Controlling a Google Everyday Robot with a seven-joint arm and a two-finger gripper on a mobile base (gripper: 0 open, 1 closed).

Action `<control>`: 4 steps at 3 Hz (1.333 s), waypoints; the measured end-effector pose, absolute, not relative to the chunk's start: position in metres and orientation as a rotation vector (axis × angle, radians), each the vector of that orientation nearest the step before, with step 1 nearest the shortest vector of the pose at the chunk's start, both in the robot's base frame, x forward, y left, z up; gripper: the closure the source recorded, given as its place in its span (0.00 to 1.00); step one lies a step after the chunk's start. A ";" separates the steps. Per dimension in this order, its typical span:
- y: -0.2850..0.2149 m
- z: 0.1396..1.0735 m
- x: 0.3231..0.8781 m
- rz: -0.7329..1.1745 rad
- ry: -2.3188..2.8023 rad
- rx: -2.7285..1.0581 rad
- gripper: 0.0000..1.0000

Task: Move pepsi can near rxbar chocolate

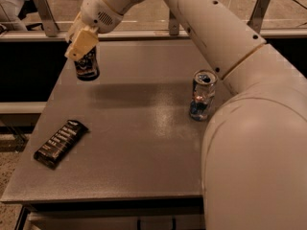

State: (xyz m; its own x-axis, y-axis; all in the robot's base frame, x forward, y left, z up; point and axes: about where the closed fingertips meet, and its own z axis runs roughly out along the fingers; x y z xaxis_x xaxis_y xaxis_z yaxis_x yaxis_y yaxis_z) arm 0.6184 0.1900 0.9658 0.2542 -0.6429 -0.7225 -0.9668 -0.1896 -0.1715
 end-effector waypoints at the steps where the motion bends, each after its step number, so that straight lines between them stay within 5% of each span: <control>1: 0.216 0.971 0.598 0.745 1.362 -1.956 1.00; 4: 0.231 0.953 0.514 0.895 1.294 -2.108 1.00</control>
Offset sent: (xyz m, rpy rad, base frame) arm -0.0787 0.0559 0.0185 0.0476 0.0106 0.2470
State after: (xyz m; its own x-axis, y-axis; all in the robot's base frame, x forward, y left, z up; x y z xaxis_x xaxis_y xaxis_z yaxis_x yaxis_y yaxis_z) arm 0.5140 0.2309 0.9532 0.3301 -0.5716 -0.7513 -0.9047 -0.4188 -0.0789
